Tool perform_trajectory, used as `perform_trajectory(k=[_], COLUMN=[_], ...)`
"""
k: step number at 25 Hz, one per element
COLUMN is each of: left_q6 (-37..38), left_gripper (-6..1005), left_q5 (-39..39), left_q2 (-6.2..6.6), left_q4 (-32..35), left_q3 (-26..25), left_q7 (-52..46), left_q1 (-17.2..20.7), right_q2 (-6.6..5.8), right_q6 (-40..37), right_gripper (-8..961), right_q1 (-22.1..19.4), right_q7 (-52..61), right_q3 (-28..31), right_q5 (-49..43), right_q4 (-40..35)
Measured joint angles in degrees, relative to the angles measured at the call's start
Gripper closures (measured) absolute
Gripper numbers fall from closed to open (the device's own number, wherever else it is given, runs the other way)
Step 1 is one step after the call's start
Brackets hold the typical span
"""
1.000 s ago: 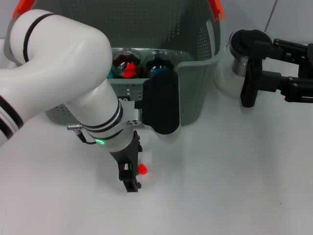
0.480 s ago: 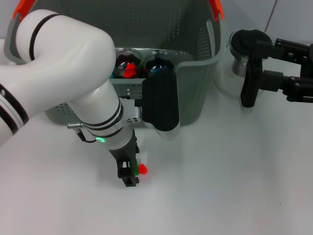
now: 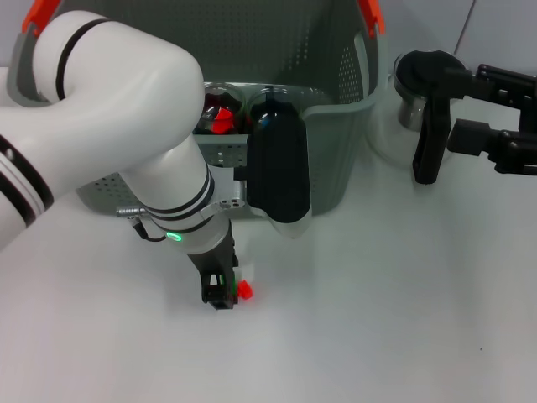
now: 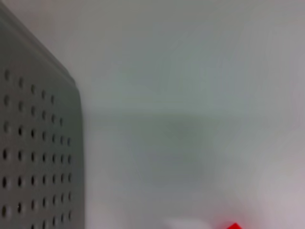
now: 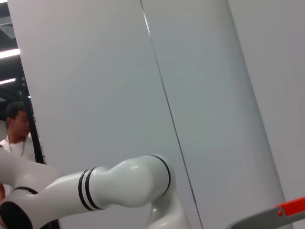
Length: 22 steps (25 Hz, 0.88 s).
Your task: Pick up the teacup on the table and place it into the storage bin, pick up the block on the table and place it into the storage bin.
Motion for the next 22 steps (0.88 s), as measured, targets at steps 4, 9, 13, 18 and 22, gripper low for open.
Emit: perform_trajectory(k=[4, 9, 13, 18, 22], left_q6=[0.1, 1.2, 3.2, 9.3, 16.5], left_gripper=[443, 580, 609, 614, 617], left_q5=[0.1, 0.2, -0.1, -0.9, -3.0], left_q2=[0.06, 0.17, 0.16, 0.15, 0.24], left_q4=[-1.2, -2.6, -1.6, 2.6, 8.1], left_q3=[-0.3, -0.7, -4.1, -12.8, -21.0], left_q7=[-0.4, -0.7, -0.9, -0.5, 0.6], left_q1=[-0.9, -2.1, -2.9, -3.4, -2.8], right_q2=[0.0, 0.0, -0.04, -0.13, -0.47], right_q6=[0.0, 0.0, 0.0, 0.0, -0.1], right_gripper=[87, 87, 88, 88, 88], right_q1=[0.0, 0.0, 0.0, 0.0, 0.0], right_q7=[-0.1, -0.1, -0.1, -0.1, -0.1], right_q3=[0.0, 0.1, 0.3, 0.8, 0.9], right_q5=[0.2, 0.3, 0.3, 0.5, 1.3], right_q4=[0.0, 0.0, 0.0, -0.1, -0.2])
